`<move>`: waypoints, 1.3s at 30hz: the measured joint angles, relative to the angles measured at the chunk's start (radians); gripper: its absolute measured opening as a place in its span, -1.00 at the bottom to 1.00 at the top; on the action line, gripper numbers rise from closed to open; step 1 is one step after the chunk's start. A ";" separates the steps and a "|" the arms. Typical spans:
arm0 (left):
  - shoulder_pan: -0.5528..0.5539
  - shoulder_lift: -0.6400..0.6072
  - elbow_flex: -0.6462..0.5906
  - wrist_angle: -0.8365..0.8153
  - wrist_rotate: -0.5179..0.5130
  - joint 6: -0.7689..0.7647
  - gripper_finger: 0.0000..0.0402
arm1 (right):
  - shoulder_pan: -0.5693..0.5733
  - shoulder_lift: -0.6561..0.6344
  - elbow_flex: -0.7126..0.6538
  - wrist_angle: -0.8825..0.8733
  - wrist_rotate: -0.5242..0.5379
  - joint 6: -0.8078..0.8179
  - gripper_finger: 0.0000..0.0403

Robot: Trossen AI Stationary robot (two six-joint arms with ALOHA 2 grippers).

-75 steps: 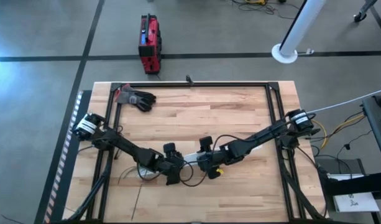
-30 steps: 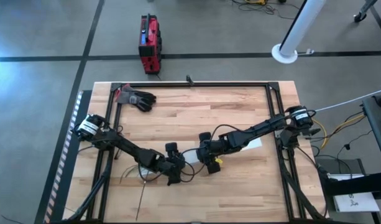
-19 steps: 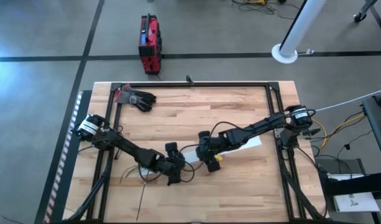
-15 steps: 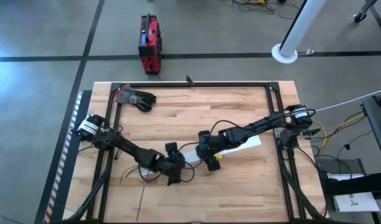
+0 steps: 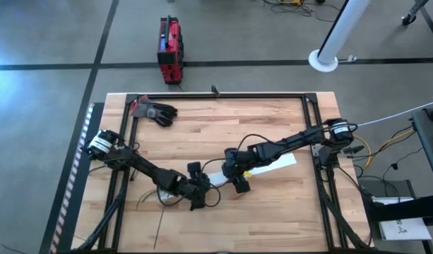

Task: Ziptie cables
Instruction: Close the white cable duct using the white cable duct cover

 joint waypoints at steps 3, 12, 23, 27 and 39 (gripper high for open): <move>0.000 0.000 0.000 -0.009 0.002 -0.025 0.11 | 0.001 0.011 0.001 0.002 -0.010 0.004 0.07; 0.001 0.000 0.002 -0.027 0.004 -0.088 0.16 | 0.011 0.003 0.010 0.005 0.021 0.016 0.07; 0.005 0.000 0.001 -0.039 -0.002 -0.168 0.20 | 0.027 -0.006 0.011 0.008 0.035 0.013 0.07; 0.007 0.000 0.001 -0.044 0.000 -0.197 0.22 | 0.039 -0.017 0.011 0.007 0.069 -0.008 0.07; 0.014 0.000 -0.002 -0.025 0.005 -0.188 0.14 | 0.044 -0.013 0.008 0.044 0.074 -0.002 0.07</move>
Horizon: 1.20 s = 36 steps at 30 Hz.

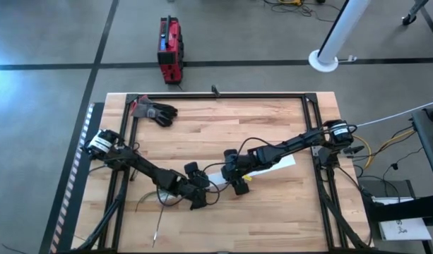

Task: Ziptie cables
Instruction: Close the white cable duct using the white cable duct cover

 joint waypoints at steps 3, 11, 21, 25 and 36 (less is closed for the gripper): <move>0.008 0.000 0.000 0.002 -0.002 0.007 0.14 | 0.000 0.000 -0.001 0.014 -0.001 -0.008 0.07; 0.035 0.002 -0.001 0.041 0.000 0.033 0.27 | 0.000 0.009 0.003 0.061 -0.003 -0.035 0.07; 0.043 -0.045 0.000 -0.070 0.024 0.050 0.33 | -0.006 0.005 0.009 0.030 0.008 -0.032 0.07; 0.028 -0.109 0.000 -0.244 0.145 -0.003 0.41 | -0.018 0.000 0.007 -0.019 -0.004 -0.023 0.07; -0.062 -0.114 -0.025 -0.365 0.172 -0.183 0.25 | -0.021 0.000 0.004 -0.018 0.001 -0.036 0.07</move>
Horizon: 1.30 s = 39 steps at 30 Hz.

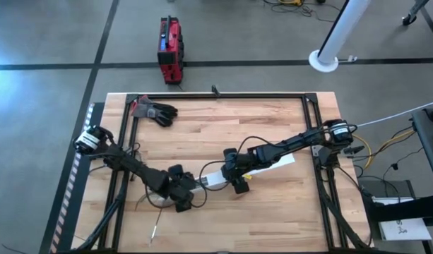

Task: Ziptie cables
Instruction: Close the white cable duct using the white cable duct cover

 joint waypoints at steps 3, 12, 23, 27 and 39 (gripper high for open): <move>0.001 0.033 -0.004 0.024 0.000 -0.001 0.04 | 0.001 0.000 -0.002 0.002 -0.006 -0.012 0.11; 0.002 0.058 -0.002 0.041 -0.022 0.008 0.01 | 0.002 0.000 -0.009 0.027 -0.013 -0.015 0.11; 0.004 0.063 0.007 0.097 -0.076 0.047 0.05 | 0.003 0.008 -0.015 0.122 -0.025 -0.008 0.16; 0.004 0.063 0.007 0.100 -0.078 0.048 0.02 | 0.002 0.006 -0.018 0.120 -0.032 0.001 0.11; 0.003 0.063 0.005 0.132 -0.101 0.067 0.05 | 0.002 0.023 -0.018 0.124 -0.136 -0.042 0.08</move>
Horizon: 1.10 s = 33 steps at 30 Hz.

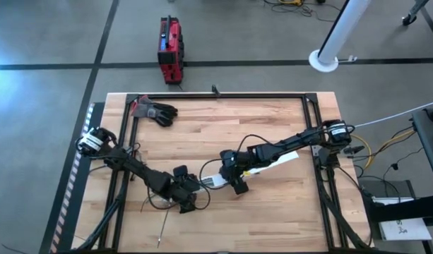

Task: Ziptie cables
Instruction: Close the white cable duct using the white cable duct cover

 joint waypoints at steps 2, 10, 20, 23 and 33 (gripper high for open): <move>0.000 0.000 0.000 0.005 0.000 -0.001 0.05 | 0.010 0.000 0.001 -0.009 -0.009 -0.024 0.08; -0.001 0.000 -0.010 0.023 0.001 -0.013 0.05 | 0.023 0.001 0.003 -0.048 -0.008 -0.058 0.14; -0.001 0.000 -0.020 0.055 -0.002 -0.008 0.06 | 0.029 0.007 -0.002 0.006 0.029 0.009 0.13; -0.001 0.000 -0.023 0.081 -0.015 0.003 0.07 | 0.031 0.012 -0.006 0.049 0.040 0.056 0.11; -0.001 0.000 -0.020 0.127 -0.062 0.015 0.08 | 0.036 0.013 0.015 0.016 0.154 0.209 0.11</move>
